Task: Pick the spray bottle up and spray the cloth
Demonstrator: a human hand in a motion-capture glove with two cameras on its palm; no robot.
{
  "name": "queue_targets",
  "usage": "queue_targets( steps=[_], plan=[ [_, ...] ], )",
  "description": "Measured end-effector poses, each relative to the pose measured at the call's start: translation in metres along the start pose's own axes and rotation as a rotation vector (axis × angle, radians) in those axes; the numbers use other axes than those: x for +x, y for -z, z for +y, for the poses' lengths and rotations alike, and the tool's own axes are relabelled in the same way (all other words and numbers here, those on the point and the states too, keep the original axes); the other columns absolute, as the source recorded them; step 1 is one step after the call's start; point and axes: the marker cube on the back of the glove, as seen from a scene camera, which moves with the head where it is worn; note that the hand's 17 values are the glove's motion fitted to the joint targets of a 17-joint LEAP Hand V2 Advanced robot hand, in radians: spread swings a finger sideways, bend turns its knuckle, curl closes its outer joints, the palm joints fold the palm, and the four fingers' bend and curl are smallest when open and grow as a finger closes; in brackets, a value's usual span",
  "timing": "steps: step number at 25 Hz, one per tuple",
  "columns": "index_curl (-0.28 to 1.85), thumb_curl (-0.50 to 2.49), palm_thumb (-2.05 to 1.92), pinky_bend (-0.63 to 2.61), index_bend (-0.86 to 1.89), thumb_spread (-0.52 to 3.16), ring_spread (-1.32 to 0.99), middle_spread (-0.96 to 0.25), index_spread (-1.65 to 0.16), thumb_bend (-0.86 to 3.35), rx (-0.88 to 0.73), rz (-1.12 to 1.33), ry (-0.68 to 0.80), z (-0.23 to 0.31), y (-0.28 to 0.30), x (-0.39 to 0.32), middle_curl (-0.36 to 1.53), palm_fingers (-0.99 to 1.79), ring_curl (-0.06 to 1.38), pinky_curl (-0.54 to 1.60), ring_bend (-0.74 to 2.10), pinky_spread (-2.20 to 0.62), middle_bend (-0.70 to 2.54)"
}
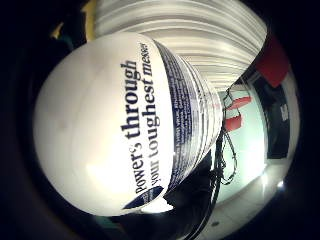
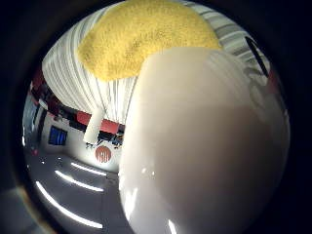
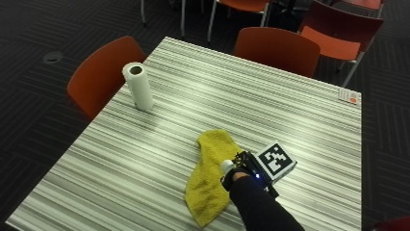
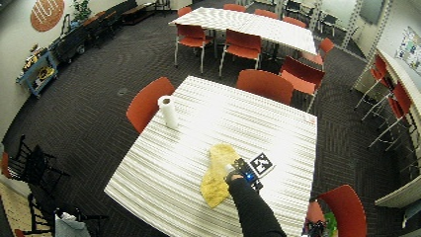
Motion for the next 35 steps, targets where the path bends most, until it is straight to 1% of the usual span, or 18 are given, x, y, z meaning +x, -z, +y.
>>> queue_targets(
  steps=[2,5,8,10,17,19,21,25,30,35],
  plan=[
    [0.63,0.83,1.20,0.16,0.33,0.90,-0.09,-0.01,-0.14,-0.01,0.021,-0.012,0.015,-0.003,-0.001,0.000,0.57,0.90,0.49,0.26,0.49,0.07,0.47],
    [0.63,0.83,1.20,0.16,0.32,0.89,-0.10,-0.02,-0.15,-0.01,0.059,-0.029,0.093,0.001,0.000,-0.007,0.57,0.90,0.50,0.27,0.49,0.07,0.47],
    [0.64,0.83,1.20,0.15,0.31,0.89,-0.10,-0.02,-0.15,-0.01,0.019,-0.076,0.184,0.020,0.000,-0.015,0.57,0.90,0.50,0.28,0.48,0.07,0.46],
    [0.64,0.84,1.20,0.15,0.32,0.89,-0.10,-0.02,-0.15,-0.01,0.041,-0.135,0.303,0.034,0.004,-0.021,0.58,0.88,0.50,0.28,0.48,0.07,0.45],
    [0.66,0.84,1.20,0.13,0.32,0.89,-0.11,-0.03,-0.16,-0.01,0.194,-0.428,0.884,0.089,0.018,-0.021,0.59,0.86,0.51,0.28,0.46,0.06,0.45],
    [0.66,0.84,1.20,0.13,0.33,0.90,-0.10,-0.03,-0.16,-0.01,0.223,-0.519,1.002,0.099,0.020,-0.015,0.59,0.86,0.51,0.28,0.46,0.06,0.45],
    [0.67,0.85,1.21,0.12,0.33,0.90,-0.10,-0.03,-0.16,-0.01,0.251,-0.592,1.081,0.106,0.020,-0.008,0.59,0.85,0.51,0.27,0.46,0.06,0.45],
    [0.67,0.85,1.21,0.13,0.33,0.90,-0.10,-0.03,-0.16,-0.01,0.287,-0.646,1.130,0.114,0.018,-0.005,0.59,0.85,0.51,0.27,0.46,0.06,0.45],
    [0.68,0.85,1.21,0.13,0.33,0.90,-0.11,-0.04,-0.16,-0.01,0.300,-0.609,1.153,0.113,0.013,-0.018,0.60,0.86,0.51,0.27,0.45,0.06,0.45],
    [0.69,0.85,1.21,0.13,0.33,0.90,-0.11,-0.04,-0.16,-0.01,0.281,-0.594,1.193,0.129,0.000,-0.041,0.60,0.86,0.51,0.27,0.45,0.06,0.45]
  ],
)
